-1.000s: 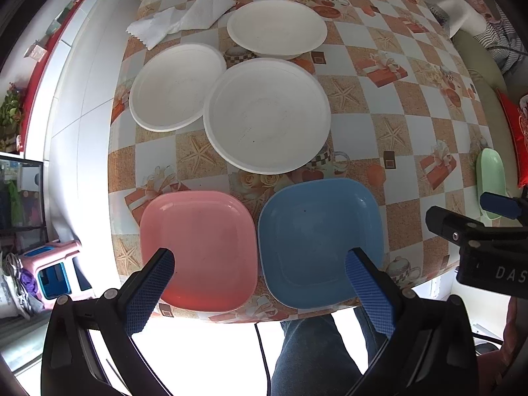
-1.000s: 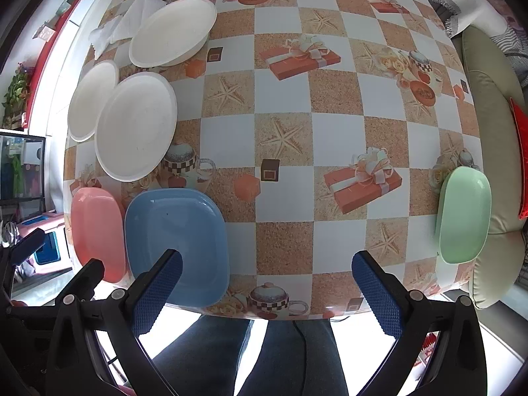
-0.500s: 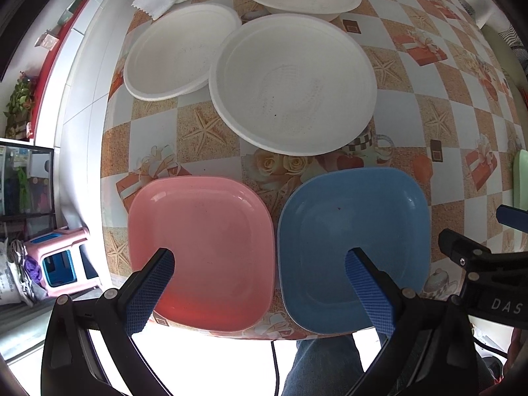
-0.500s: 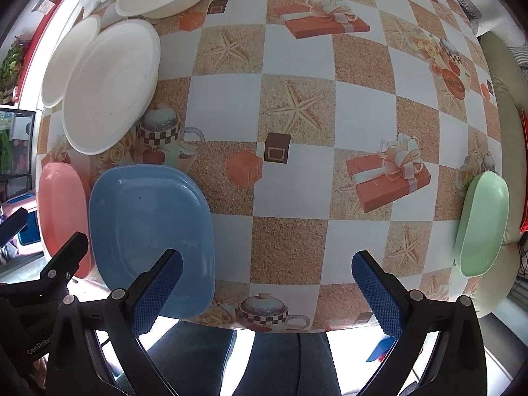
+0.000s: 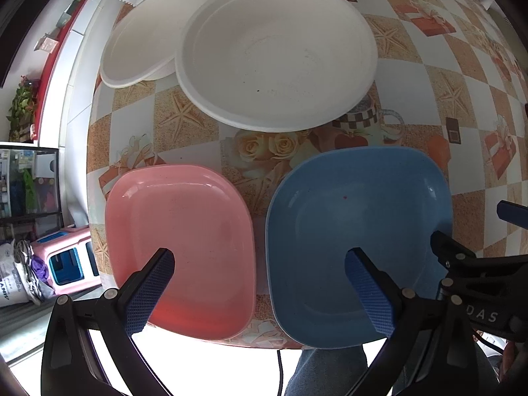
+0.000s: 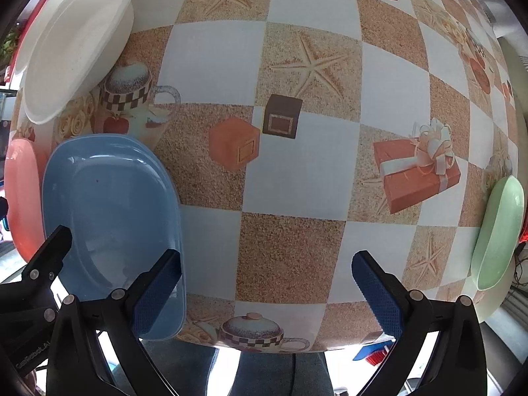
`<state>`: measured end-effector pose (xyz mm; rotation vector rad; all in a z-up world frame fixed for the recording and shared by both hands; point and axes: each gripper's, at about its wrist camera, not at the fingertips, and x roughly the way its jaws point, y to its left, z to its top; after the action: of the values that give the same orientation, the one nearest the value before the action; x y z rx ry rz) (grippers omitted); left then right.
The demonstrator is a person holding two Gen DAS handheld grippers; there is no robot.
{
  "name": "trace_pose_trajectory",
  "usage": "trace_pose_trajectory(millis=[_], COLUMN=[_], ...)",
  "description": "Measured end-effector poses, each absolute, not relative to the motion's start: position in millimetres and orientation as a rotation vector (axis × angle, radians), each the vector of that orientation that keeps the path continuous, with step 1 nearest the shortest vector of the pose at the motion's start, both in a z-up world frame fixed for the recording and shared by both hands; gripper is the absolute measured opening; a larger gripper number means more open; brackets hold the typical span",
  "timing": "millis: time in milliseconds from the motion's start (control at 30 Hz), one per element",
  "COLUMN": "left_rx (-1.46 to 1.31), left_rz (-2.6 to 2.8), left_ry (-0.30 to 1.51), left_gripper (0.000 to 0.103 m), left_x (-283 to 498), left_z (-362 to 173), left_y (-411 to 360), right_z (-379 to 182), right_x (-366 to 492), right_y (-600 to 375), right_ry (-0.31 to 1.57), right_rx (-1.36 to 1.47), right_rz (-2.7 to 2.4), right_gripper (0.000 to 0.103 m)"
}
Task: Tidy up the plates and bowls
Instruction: 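Close both grippers on the rim of the blue plate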
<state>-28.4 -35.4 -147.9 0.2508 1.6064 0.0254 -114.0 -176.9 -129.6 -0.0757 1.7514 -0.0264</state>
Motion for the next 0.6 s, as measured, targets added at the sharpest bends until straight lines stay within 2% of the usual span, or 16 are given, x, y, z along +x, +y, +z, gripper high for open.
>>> trace_pose_trajectory(millis=[367, 600], left_rx=[0.263, 0.257], left_rz=[-0.071, -0.065], left_ry=[1.615, 1.608], left_gripper=[0.103, 0.103], left_x=[-25, -20], left_z=[-159, -170], left_y=[-81, -92], right_z=[-122, -126], right_x=[-133, -142], right_y=[-210, -235], right_ry=[1.730, 1.731], right_rx=[-0.094, 0.004], right_rz=[-0.097, -0.102], right_gripper=[0.103, 0.103])
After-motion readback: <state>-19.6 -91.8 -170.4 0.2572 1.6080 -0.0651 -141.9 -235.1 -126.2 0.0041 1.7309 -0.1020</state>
